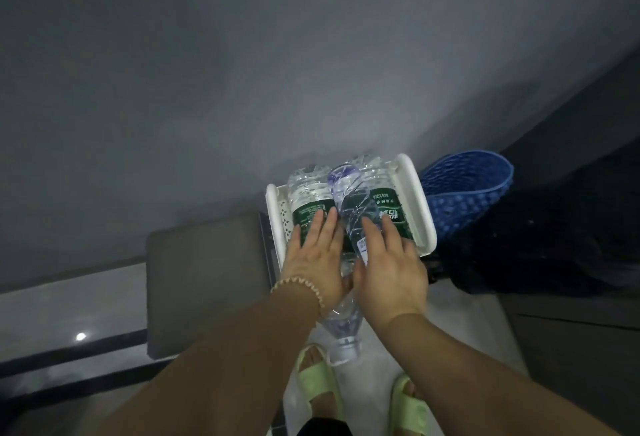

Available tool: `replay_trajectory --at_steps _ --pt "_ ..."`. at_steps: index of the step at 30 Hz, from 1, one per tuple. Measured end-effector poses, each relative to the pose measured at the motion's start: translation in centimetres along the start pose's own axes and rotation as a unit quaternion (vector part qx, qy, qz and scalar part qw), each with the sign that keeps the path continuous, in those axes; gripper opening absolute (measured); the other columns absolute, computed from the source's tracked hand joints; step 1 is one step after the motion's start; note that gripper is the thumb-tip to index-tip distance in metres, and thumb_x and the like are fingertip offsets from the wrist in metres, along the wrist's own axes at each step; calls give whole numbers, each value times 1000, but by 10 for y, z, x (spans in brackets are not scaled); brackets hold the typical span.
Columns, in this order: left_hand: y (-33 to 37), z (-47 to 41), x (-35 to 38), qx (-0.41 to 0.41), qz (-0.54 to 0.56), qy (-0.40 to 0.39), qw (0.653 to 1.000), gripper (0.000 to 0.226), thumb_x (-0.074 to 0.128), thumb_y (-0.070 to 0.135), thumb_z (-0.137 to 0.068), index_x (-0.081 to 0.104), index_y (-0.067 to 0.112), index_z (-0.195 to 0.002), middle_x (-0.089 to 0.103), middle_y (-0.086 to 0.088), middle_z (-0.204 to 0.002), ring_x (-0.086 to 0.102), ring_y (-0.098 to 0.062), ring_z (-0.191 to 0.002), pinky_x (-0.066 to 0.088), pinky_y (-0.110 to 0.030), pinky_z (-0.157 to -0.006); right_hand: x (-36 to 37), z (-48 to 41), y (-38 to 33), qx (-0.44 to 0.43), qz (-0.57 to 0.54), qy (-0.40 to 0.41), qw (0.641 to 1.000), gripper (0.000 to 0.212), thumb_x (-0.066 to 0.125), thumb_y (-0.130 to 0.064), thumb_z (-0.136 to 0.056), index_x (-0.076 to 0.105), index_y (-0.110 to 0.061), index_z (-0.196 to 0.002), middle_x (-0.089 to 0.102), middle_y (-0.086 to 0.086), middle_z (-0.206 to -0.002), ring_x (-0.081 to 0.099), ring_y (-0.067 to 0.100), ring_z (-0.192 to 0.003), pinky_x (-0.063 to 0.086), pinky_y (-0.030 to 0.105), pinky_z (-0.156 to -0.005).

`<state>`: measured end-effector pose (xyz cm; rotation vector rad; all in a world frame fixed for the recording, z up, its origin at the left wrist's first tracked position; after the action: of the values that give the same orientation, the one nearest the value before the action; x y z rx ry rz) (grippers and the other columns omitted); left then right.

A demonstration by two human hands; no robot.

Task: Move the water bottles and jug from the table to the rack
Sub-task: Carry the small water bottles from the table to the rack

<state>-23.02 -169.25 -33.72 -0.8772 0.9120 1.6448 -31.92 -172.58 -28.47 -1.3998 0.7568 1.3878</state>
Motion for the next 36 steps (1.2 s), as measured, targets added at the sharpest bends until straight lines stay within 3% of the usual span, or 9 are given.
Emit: replay_trajectory --at_steps 4,7,10,14,23,30,36 --pt "-17 2 8 6 -7 -18 1000 72 8 58 -92 -17 19 -147 -26 1 -153 -24 -17 -140 -6 -50 -116 23 -2 -11 -18 15 -29 999 74 61 -36 -86 22 -26 -148 24 12 -154 44 32 -119 46 41 -87" --pt "-29 9 9 -5 -3 -12 1000 74 9 60 -92 -18 18 -147 -26 1 -153 -24 -16 -140 -5 -48 -116 38 -5 -20 -42 4 -52 998 74 62 -35 -86 24 -25 -148 23 16 -153 40 38 -126 44 49 -92" --pt "-36 12 10 -8 -20 -15 1000 78 11 64 -91 -21 18 -145 -28 0 -153 -23 -16 -141 -4 -48 -116 46 -8 -22 -64 23 -81 994 68 44 -41 -95 6 -28 -150 5 13 -158 13 36 -141 22 52 -110" --pt "-35 14 10 -11 -25 -19 999 81 13 67 -90 -22 18 -145 -28 0 -152 -22 -17 -141 -4 -48 -116 46 -14 -15 -89 66 -114 987 66 26 -44 -99 -17 -29 -146 -15 11 -157 -8 32 -143 6 50 -115" --pt "-32 19 -1 -33 -29 4 999 79 15 62 -92 -18 16 -146 -23 -2 -155 -20 -17 -142 -6 -48 -116 37 -13 -23 -146 108 -114 977 69 23 -49 -98 -21 -24 -144 -22 11 -154 -15 30 -142 -3 50 -114" --pt "-5 39 -38 -15 -38 84 996 76 22 53 -93 -13 15 -148 -16 -2 -157 -17 -17 -143 -7 -45 -116 4 -1 -27 -161 74 -69 982 66 26 -48 -98 -11 -27 -148 -17 10 -156 -13 28 -143 -5 48 -115" --pt "22 92 -77 -73 -52 156 984 77 29 50 -94 -13 15 -148 -17 -3 -157 -16 -18 -143 -10 -43 -113 -50 35 -25 -206 67 -21 976 70 31 -45 -98 -16 -27 -147 -17 9 -157 -14 27 -143 -3 47 -116"
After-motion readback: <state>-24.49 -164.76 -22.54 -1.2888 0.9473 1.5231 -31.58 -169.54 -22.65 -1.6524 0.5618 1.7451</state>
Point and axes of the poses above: each hand's wrist, its own z-axis away from the middle knuckle, its own x-axis out of the palm, y = z × x, the point moved 10 cm from there along -z, towards the middle knuckle
